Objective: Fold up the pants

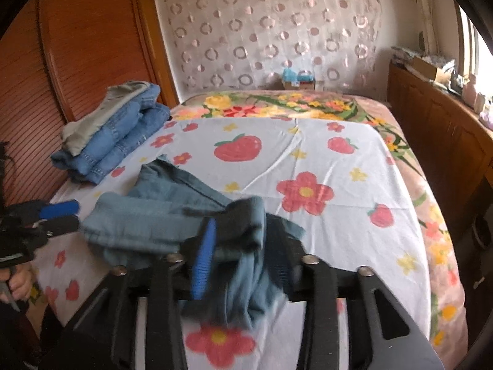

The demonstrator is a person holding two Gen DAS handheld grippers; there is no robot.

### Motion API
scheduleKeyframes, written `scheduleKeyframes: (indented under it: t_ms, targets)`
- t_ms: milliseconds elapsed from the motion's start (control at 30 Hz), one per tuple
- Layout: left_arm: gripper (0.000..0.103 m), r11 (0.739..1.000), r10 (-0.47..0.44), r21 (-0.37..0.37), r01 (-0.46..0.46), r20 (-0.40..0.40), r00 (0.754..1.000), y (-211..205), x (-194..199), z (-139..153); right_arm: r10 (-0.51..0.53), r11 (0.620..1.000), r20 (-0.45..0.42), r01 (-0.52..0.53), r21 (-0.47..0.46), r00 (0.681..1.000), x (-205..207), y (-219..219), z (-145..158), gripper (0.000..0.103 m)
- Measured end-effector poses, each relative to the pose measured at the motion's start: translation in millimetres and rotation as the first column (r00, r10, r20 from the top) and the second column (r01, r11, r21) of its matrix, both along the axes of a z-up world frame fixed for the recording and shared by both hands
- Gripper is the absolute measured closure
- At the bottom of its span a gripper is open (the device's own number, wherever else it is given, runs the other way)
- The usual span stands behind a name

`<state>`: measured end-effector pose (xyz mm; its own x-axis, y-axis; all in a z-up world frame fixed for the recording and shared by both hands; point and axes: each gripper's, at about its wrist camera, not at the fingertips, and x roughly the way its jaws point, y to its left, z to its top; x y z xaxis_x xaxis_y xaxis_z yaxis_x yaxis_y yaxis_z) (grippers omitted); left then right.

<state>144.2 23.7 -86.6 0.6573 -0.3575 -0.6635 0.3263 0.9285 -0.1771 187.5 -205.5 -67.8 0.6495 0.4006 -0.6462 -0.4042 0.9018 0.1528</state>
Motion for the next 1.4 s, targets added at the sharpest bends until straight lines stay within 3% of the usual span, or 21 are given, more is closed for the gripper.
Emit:
scheduleKeyframes:
  t_ms: [233,467,633,667,733,800,867,933,1033,1167,1400]
  targets:
    - [0.069,0.999,-0.032,0.021,0.033,-0.055,0.998,-6.3,-2.7,-15.4,0.050,0.999,-0.056,-0.050,0.001,0.997,-23.2,-7.6,-20.6,0.062]
    - [0.069,0.995,-0.045,0.084,0.052,-0.077,0.996,-18.4,6.2,-21.1,0.048,0.999,-0.087,-0.046,0.019,0.995,-13.6,-4.0,-33.1,0.062]
    - [0.069,0.996,-0.040,0.081,0.047,-0.085,0.996,-18.1,11.6,-22.5,0.051,0.999,-0.109,-0.050,0.019,0.993,-10.9,-5.2,-40.1,0.062]
    - [0.069,0.996,-0.038,0.080,0.045,-0.087,0.995,-17.8,12.0,-22.9,0.053,0.998,-0.112,-0.051,0.021,0.992,-10.2,-5.7,-40.5,0.064]
    - [0.069,0.996,-0.038,0.082,0.045,-0.087,0.996,-18.2,12.2,-23.8,0.058,0.998,-0.114,-0.055,0.022,0.992,-10.0,-6.7,-40.8,0.084]
    - [0.069,0.995,-0.041,0.087,0.049,-0.088,0.995,-19.0,12.7,-25.0,0.080,0.997,-0.107,-0.077,0.029,0.991,-11.5,-7.2,-39.9,0.099]
    - [0.069,0.994,-0.060,0.088,0.068,-0.091,0.994,-20.0,13.7,-26.1,0.017,0.998,-0.025,-0.018,-0.056,1.000,-18.0,-8.4,-33.6,0.101]
    - [0.069,0.993,-0.062,0.094,0.070,-0.094,0.994,-20.0,15.7,-27.1,0.021,0.999,-0.050,-0.022,-0.023,0.999,-16.7,-13.3,-33.7,0.101]
    - [0.074,0.994,-0.068,0.082,0.076,-0.096,0.993,-18.4,17.5,-26.8,0.026,0.999,-0.053,-0.027,-0.018,0.998,-17.2,-12.5,-36.2,0.101]
    - [0.092,0.993,-0.075,0.083,0.081,-0.071,0.995,-19.9,15.7,-23.9,0.026,1.000,-0.055,-0.027,-0.006,0.998,-17.6,-11.7,-37.2,0.101]
    - [0.097,0.996,-0.082,0.037,0.083,-0.013,0.997,-13.5,-5.3,-2.5,0.042,0.999,-0.018,-0.042,0.015,0.999,-28.3,-12.4,-25.2,0.101]
